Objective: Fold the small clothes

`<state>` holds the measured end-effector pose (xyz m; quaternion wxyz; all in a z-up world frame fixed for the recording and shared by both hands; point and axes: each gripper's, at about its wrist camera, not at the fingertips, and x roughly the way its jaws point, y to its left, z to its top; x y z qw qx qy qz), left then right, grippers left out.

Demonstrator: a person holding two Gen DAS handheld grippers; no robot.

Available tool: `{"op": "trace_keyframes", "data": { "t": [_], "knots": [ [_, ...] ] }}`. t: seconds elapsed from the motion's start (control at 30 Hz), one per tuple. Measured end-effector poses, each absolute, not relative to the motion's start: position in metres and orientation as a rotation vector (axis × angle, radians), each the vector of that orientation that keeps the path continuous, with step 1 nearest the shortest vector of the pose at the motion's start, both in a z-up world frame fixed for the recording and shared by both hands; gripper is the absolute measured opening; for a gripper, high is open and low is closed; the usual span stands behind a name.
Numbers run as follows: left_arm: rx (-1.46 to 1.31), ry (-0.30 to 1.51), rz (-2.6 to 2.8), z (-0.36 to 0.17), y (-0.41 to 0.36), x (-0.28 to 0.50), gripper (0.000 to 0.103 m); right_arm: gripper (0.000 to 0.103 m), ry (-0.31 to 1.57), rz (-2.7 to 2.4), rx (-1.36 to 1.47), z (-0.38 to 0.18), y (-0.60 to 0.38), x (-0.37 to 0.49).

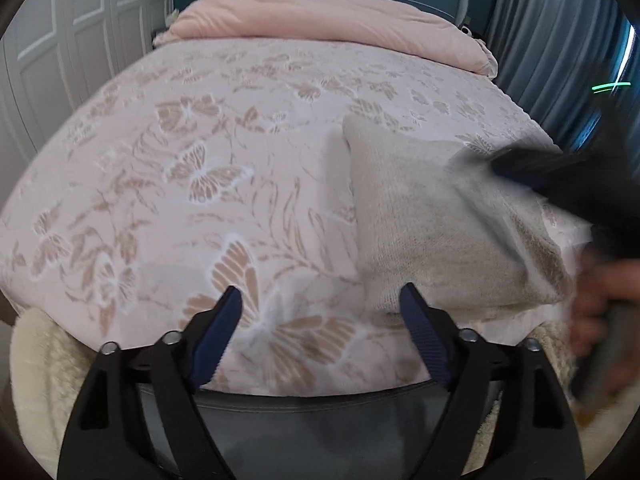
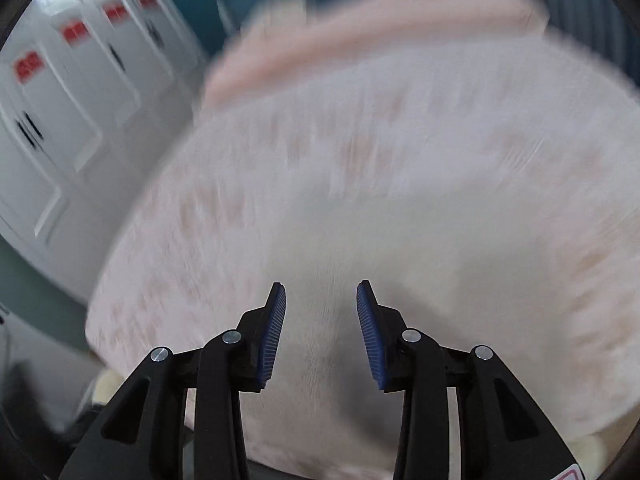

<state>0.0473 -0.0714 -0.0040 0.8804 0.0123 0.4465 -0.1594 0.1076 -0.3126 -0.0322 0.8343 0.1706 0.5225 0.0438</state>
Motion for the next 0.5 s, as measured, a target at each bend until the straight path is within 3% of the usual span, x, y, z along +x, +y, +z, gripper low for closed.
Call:
{"op": "trace_keyframes", "data": {
  "t": [0.2,0.3,0.47,0.5],
  "knots": [
    [0.034,0.921,-0.342,0.001,-0.069,0.044,0.088,0.029,0.890,0.085,0.350,0.035,-0.323,0.078],
    [0.016,0.957,-0.345,-0.007,-0.075,0.047,0.088,0.043,0.845,-0.100,0.335,0.045,-0.366,0.065],
    [0.035,0.953,-0.382,-0.005,-0.095,0.043,0.088,0.063,0.952,-0.248,0.477,0.005,-0.433,0.078],
    [0.051,0.942,-0.390,-0.003,-0.099,0.041,0.089,0.058,0.995,-0.217,0.493,-0.009,-0.434,0.085]
  ]
}}
